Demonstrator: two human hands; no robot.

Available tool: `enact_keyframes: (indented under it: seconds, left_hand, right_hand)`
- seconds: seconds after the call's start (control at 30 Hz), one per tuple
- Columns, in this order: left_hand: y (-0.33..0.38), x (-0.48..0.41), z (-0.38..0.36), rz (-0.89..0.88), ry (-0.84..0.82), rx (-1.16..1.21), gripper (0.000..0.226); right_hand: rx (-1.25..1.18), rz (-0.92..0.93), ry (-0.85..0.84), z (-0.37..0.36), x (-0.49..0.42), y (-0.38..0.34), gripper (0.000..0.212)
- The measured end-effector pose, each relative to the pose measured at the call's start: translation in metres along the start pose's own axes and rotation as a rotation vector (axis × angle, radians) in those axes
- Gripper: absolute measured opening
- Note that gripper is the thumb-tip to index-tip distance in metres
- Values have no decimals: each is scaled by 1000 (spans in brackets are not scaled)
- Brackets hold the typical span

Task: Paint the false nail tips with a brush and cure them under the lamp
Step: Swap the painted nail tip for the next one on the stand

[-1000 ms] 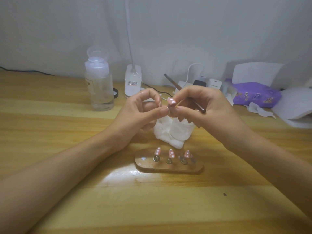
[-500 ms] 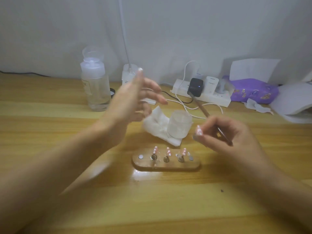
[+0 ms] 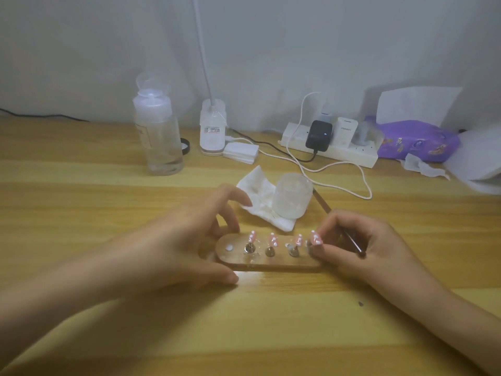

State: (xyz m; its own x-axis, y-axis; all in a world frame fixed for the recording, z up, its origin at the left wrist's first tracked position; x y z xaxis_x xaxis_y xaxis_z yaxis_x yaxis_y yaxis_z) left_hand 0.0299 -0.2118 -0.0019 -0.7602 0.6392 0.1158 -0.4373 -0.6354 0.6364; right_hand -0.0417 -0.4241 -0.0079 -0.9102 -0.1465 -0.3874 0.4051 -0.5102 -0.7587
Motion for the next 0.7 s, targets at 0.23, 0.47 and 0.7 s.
enact_keyframes:
  seconds: [0.23,0.47,0.7]
  left_hand:
    - [3,13,3,-81,234,88,70]
    - [15,24,2,-171,360,52,79]
    - [17,26,0,-169,380,50,79]
  right_hand:
    - [14,2,31,2,3,0,15]
    - [-37,45,46,5,5,-6,21]
    - [6,78,59,7,6,-8,23]
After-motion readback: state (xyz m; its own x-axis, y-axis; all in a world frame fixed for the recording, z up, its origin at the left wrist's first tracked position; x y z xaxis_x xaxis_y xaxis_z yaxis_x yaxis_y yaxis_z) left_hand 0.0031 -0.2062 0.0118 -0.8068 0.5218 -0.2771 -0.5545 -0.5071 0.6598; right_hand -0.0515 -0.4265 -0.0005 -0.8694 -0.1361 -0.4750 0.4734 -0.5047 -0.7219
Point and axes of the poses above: each hand's wrist, its own x-axis away from the middle knuckle, its own z-axis out of the back of the hand, y = z × x, the point moved 7 cm from there along -x, towards the middle knuckle, and after that the axes turned 12 degrees about z, right-handed, at the moved point
